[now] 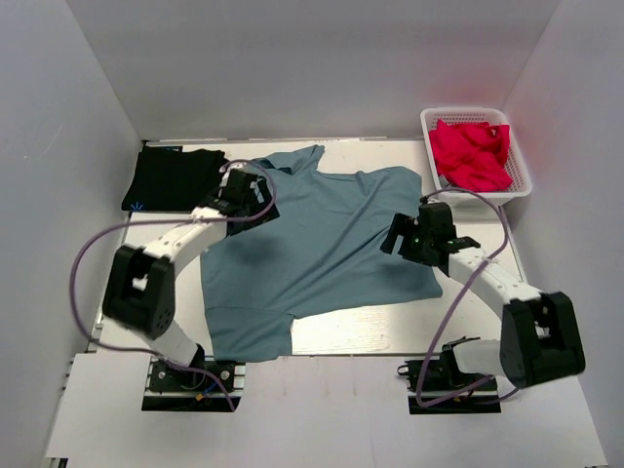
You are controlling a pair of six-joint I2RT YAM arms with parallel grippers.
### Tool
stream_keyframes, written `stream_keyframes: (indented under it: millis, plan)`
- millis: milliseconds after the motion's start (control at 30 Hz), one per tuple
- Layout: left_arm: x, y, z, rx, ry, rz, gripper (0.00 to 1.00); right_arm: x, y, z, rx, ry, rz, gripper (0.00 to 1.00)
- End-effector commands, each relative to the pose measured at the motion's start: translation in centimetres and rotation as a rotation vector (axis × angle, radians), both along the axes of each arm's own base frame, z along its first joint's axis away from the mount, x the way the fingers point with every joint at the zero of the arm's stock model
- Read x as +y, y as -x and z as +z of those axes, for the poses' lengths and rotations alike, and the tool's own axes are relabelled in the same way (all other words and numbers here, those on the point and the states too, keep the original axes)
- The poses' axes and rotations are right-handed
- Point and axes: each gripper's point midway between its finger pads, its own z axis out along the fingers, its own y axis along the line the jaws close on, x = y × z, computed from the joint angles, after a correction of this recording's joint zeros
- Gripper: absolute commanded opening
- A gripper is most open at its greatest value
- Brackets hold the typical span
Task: Fold and stack the t-shirts
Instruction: Flatten out the tshirt
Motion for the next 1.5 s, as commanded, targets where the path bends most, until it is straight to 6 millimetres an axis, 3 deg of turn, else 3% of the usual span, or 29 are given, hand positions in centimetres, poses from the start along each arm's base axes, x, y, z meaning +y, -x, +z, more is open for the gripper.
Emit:
stream_keyframes:
  millis: [0, 33, 67, 200, 233, 267, 300, 333, 400, 467, 533, 567, 633, 700, 767, 867, 933, 967, 1067, 1200, 1233, 1300, 1333, 1367, 1400, 1467]
  plan:
    - [-0.3, -5.3, 2.0, -0.106, -0.017, 0.021, 1.0, 0.5, 0.8, -2.5, 0.097, -0.032, -0.002, 0.9]
    - [-0.2, -6.2, -0.6, -0.052, -0.038, 0.029, 1.0, 0.5, 1.1, -3.4, 0.131, -0.027, -0.011, 0.9]
    - [-0.1, -7.9, -0.1, -0.069, -0.04, 0.035, 1.0, 0.1, 1.3, -3.9, 0.153, -0.018, -0.029, 0.9]
    - [-0.7, -10.9, -4.5, 0.029, -0.038, 0.027, 1.0, -1.3, 4.1, -7.0, 0.26, 0.013, -0.098, 0.9]
    - [-0.5, -12.5, -4.1, 0.016, -0.033, 0.04, 1.0, -1.7, 4.7, -7.6, 0.285, 0.016, -0.113, 0.9]
    - [-0.6, -12.9, -4.9, 0.033, -0.039, 0.04, 1.0, -2.4, 4.9, -8.0, 0.293, 0.036, -0.153, 0.9]
    - [0.0, -12.7, -8.0, 0.11, -0.064, 0.049, 1.0, -3.0, 6.2, -8.9, 0.33, 0.049, -0.172, 0.9]
    - [0.2, -14.1, -7.5, 0.101, -0.06, 0.06, 1.0, -3.5, 6.6, -9.2, 0.347, 0.053, -0.19, 0.9]
    - [0.7, -13.9, -9.0, 0.173, -0.082, 0.068, 1.0, -5.1, 8.5, -10.1, 0.423, 0.101, -0.274, 0.9]
    - [1.4, -14.4, -10.3, 0.202, -0.092, 0.105, 1.0, -6.3, 10.1, -10.2, 0.469, 0.134, -0.325, 0.9]
    - [2.8, -14.4, -10.9, 0.225, -0.088, 0.129, 1.0, -7.2, 10.4, -9.4, 0.443, 0.141, -0.376, 0.9]
    - [2.6, -14.6, -10.8, 0.217, -0.075, 0.122, 1.0, -7.9, 11.6, -9.3, 0.481, 0.161, -0.4, 0.9]
    - [2.8, -14.8, -10.9, 0.219, -0.029, 0.104, 1.0, -8.5, 11.4, -7.9, 0.416, 0.161, -0.433, 0.9]
    - [2.1, -14.8, -10.8, 0.204, -0.006, 0.061, 1.0, -9.0, 12.4, -7.4, 0.43, 0.179, -0.43, 0.9]
    - [0.4, -15.7, -9.5, 0.147, 0.049, -0.046, 1.0, -8.4, 11.3, -5.3, 0.349, 0.144, -0.391, 0.9]
    - [-2.1, -16.3, -8.0, 0.084, 0.113, -0.181, 1.0, -6.3, 8.0, -1.3, 0.161, 0.071, -0.228, 0.9]
    - [-3.1, -16.2, -7.8, 0.076, 0.127, -0.22, 1.0, -5.9, 6.3, 0.4, 0.082, 0.064, -0.197, 0.9]
    - [-3.2, -16.5, -7.3, 0.061, 0.118, -0.232, 1.0, -5.8, 5.0, 2.0, 0.04, 0.065, -0.193, 0.9]
    - [-3.2, -16.8, -6.9, 0.05, 0.12, -0.233, 1.0, -5.3, 2.6, 3.7, -0.029, 0.064, -0.167, 0.9]
    - [-2.7, -17.2, -7.0, 0.053, 0.089, -0.206, 1.0, -4.3, -0.7, 3.2, -0.015, 0.094, -0.139, 0.9]
    - [-2.6, -17.0, -8.1, 0.08, 0.086, -0.205, 1.0, -3.8, -1.3, 2.3, 0.015, 0.103, -0.132, 0.9]
    - [-2.7, -17.5, -8.2, 0.091, 0.09, -0.198, 1.0, -3.4, -3.7, 1.4, 0.027, 0.123, -0.136, 0.9]
    - [-2.8, -17.4, -9.5, 0.122, 0.094, -0.187, 1.0, -3.1, -4.1, 1.0, 0.041, 0.132, -0.135, 0.9]
    - [-2.5, -18.4, -9.0, 0.108, 0.096, -0.178, 1.0, -3.2, -4.5, 0.5, 0.059, 0.145, -0.142, 0.9]
    - [-2.5, -18.2, -9.5, 0.135, 0.099, -0.17, 1.0, -3.3, -6.5, 0.0, 0.072, 0.173, -0.16, 0.9]
    - [-2.7, -19.1, -10.1, 0.141, 0.106, -0.16, 1.0, -3.3, -7.3, -0.8, 0.094, 0.184, -0.179, 0.9]
